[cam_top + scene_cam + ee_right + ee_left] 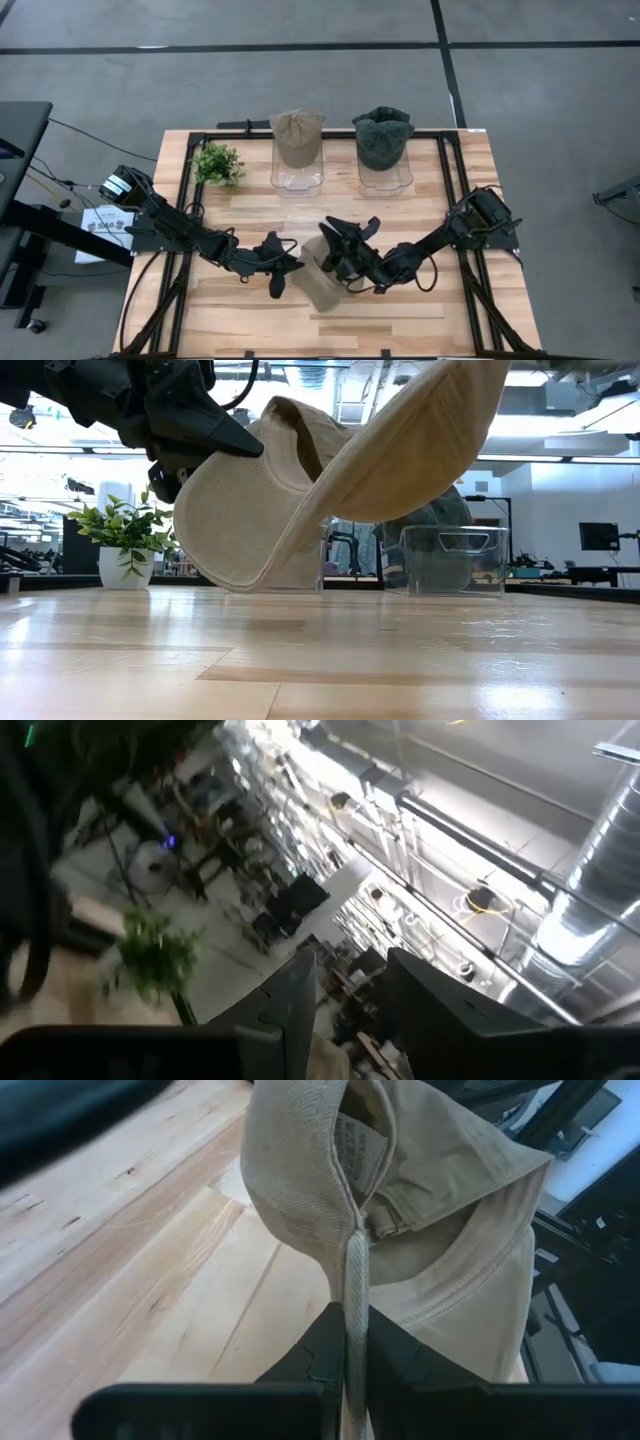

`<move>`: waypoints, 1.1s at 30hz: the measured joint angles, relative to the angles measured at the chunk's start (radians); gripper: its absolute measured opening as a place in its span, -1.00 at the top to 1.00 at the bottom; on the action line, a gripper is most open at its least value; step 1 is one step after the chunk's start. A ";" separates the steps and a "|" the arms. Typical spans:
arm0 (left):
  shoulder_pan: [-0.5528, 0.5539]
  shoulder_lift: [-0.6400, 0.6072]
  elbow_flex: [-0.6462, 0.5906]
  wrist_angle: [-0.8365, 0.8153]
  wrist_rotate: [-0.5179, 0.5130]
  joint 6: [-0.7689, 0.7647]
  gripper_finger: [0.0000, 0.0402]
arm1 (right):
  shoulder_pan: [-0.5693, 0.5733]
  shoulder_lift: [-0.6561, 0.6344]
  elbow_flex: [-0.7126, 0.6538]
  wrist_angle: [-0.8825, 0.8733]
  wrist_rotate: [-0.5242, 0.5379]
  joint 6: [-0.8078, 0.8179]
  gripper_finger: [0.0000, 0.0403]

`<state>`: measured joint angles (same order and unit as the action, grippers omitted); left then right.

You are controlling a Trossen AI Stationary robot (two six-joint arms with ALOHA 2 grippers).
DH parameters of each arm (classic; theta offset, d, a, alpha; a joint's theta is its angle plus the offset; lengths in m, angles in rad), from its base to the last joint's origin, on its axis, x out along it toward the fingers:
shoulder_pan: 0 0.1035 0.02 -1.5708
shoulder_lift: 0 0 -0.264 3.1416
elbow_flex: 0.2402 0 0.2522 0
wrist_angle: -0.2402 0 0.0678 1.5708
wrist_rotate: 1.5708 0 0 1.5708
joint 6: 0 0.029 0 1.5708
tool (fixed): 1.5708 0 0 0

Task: Pick & Place hat
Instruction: Put the brown cap into the left transparent bin

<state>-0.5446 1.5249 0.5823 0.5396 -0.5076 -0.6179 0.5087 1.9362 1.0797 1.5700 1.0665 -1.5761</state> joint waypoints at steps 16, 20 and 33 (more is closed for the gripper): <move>0.000 0.000 0.000 0.000 0.180 0.077 0.89 | 0.135 0.000 0.024 -0.292 -0.165 0.398 0.41; -0.001 0.000 0.000 0.000 0.301 0.112 0.89 | 0.177 -0.001 0.024 -0.444 -0.236 0.462 0.41; -0.088 0.000 0.000 0.000 0.542 0.222 0.89 | 0.244 -0.001 0.024 -0.537 -0.290 0.417 0.41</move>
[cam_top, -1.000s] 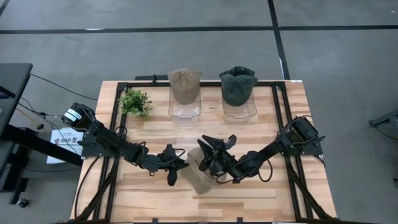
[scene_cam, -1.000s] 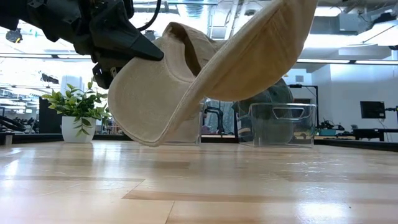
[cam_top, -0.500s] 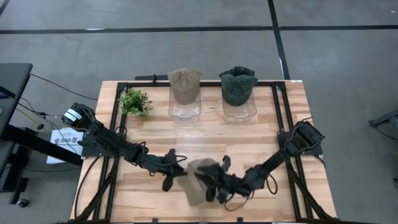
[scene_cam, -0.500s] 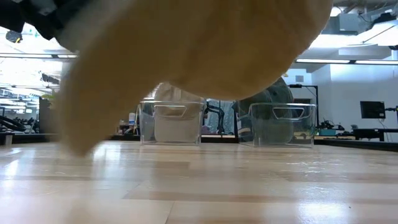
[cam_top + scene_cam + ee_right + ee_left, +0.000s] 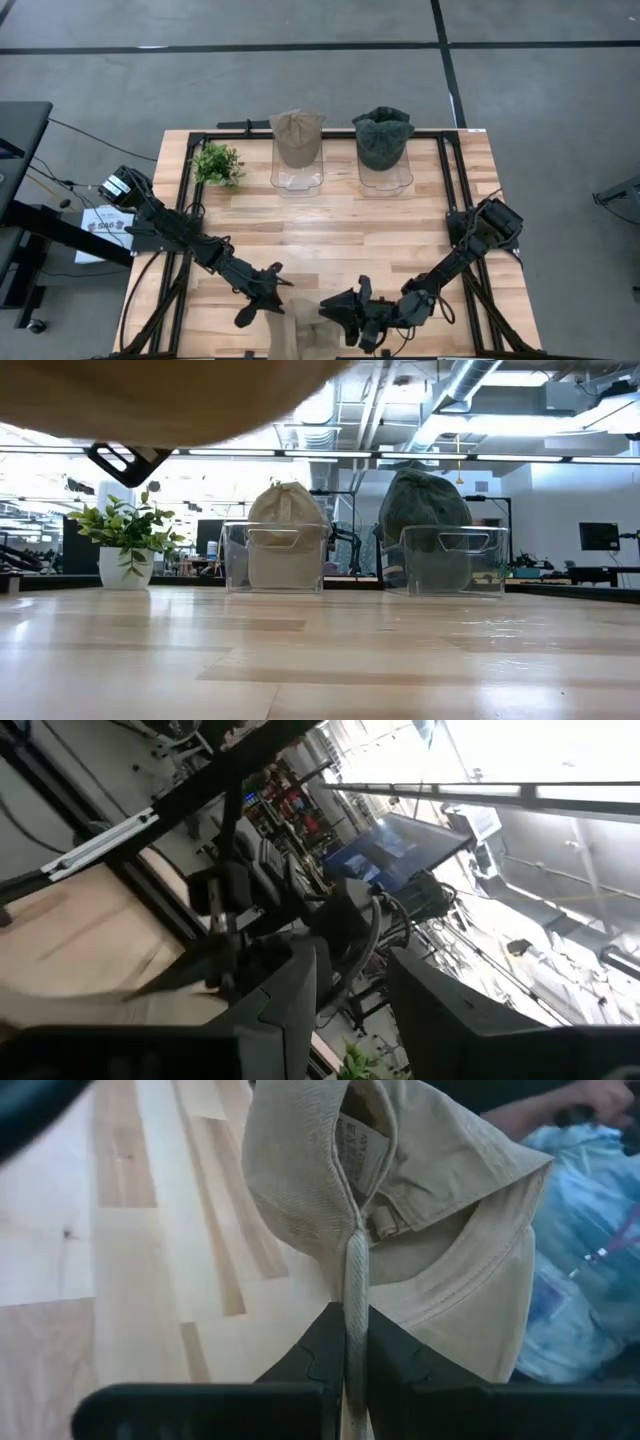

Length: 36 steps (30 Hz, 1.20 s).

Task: Pick & Place hat
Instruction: Put the brown cap into the left transparent bin

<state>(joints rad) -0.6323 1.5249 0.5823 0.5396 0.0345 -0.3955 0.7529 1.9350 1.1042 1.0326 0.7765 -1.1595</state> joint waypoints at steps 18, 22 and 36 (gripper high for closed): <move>-0.023 0.000 0.000 0.013 0.000 0.023 0.89 | -0.179 -0.337 -0.327 -0.137 -0.168 0.304 0.41; -0.023 0.000 0.000 0.061 0.006 0.088 0.89 | -0.300 -0.544 -0.466 -0.286 -0.583 0.587 0.41; -0.017 0.000 0.000 0.219 0.173 0.242 0.89 | -0.389 -0.674 -0.567 -0.307 -1.057 0.687 0.41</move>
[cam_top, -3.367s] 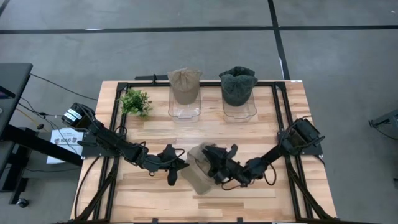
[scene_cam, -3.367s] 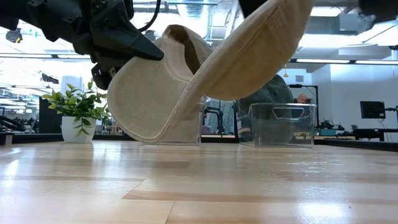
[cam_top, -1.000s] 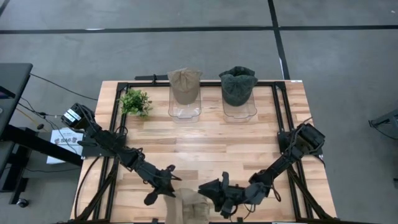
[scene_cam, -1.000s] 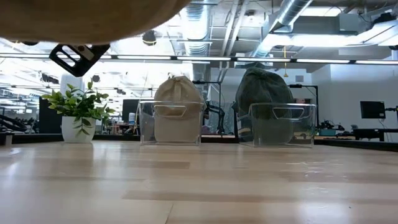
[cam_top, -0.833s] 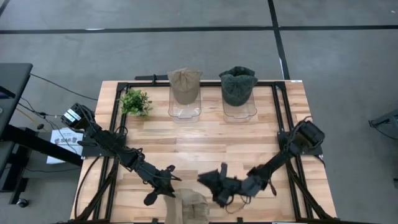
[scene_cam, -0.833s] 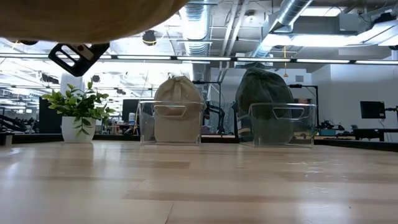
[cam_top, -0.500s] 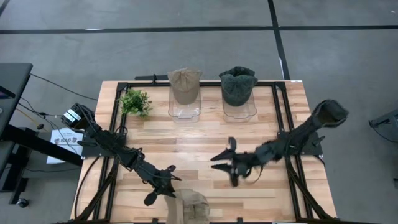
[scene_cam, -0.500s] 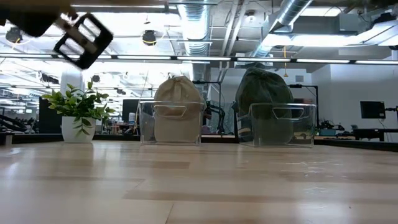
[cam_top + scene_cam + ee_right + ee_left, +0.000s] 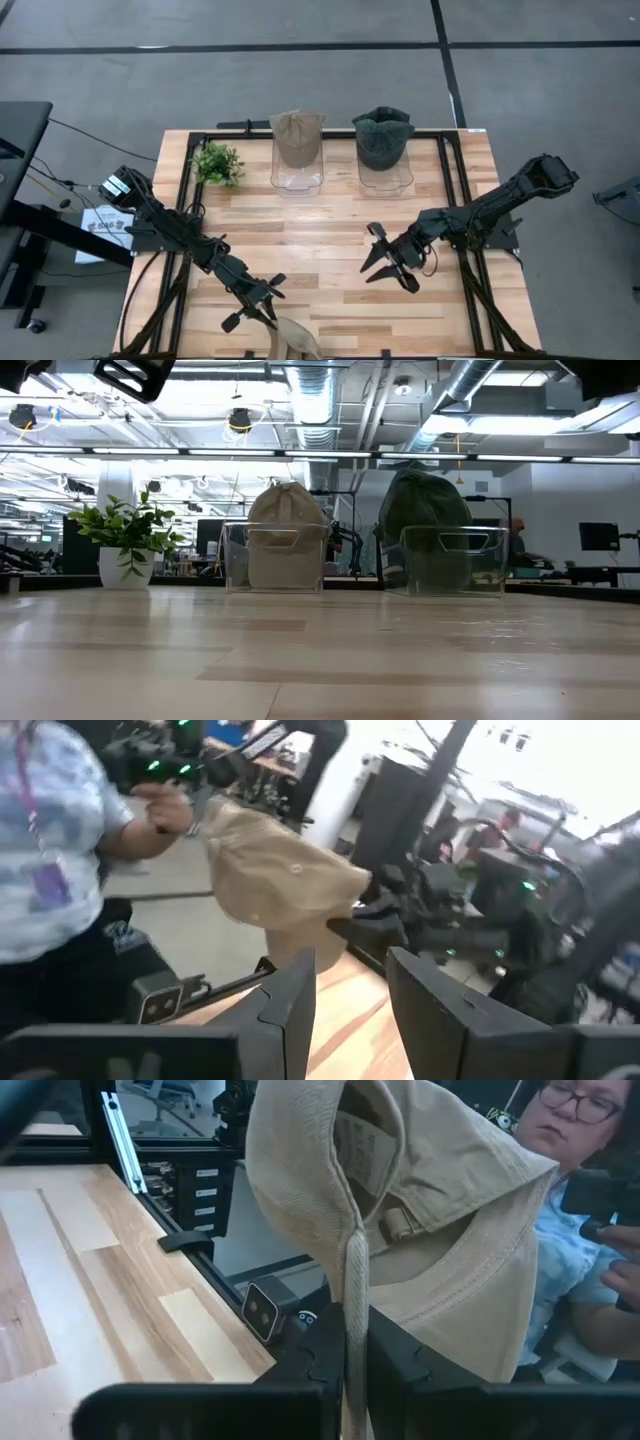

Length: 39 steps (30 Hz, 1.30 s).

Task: Pick & Place hat
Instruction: Put the brown cap into the left transparent bin

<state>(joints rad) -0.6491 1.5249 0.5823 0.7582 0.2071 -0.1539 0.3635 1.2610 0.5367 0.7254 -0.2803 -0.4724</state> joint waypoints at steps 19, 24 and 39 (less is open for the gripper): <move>-0.001 0.000 0.000 0.012 -0.049 -0.068 0.89 | 0.173 0.171 0.283 -0.333 0.150 -0.217 0.41; -0.001 0.000 0.000 0.011 -0.052 -0.089 0.89 | 0.178 0.282 0.452 -0.507 0.150 -0.227 0.41; -0.002 0.000 0.000 0.010 -0.076 -0.090 0.89 | 0.264 0.425 0.700 -0.640 0.261 -0.407 0.17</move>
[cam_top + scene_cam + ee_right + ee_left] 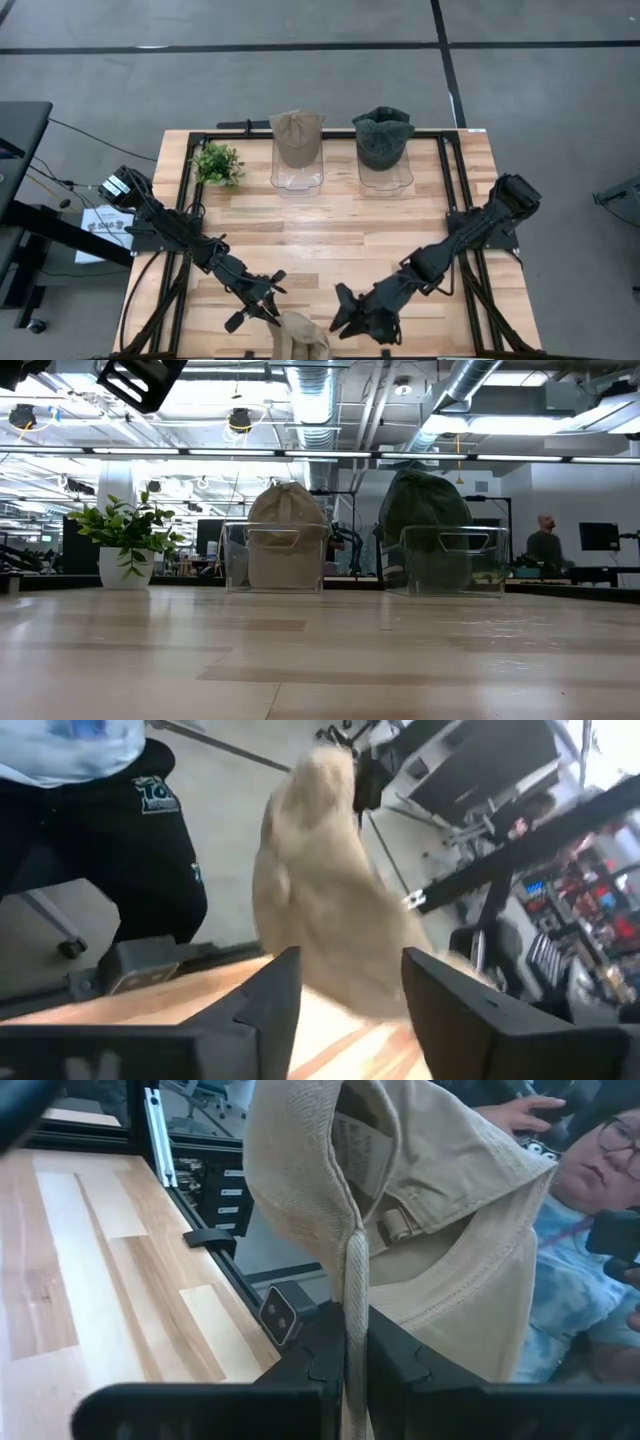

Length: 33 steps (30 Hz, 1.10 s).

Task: Pick & Place hat
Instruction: Put the brown cap into the left transparent bin

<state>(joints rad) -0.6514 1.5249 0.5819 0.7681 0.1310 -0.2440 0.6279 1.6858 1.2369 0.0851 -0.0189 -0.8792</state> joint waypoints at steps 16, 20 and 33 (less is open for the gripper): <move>0.001 0.000 0.000 0.000 -0.087 -0.015 0.89 | 0.014 0.004 0.011 0.041 0.018 -0.142 -0.11; 0.016 0.000 0.000 0.003 -0.110 -0.034 0.89 | 0.011 0.004 0.011 0.038 0.018 -0.142 -0.04; 0.016 0.000 0.000 0.018 -0.109 -0.035 0.89 | 0.004 0.004 0.011 -0.024 0.015 -0.116 0.11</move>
<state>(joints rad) -0.6353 1.5249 0.5819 0.7856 0.0223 -0.2787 0.6323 1.6901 1.2484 0.0614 -0.0040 -0.9951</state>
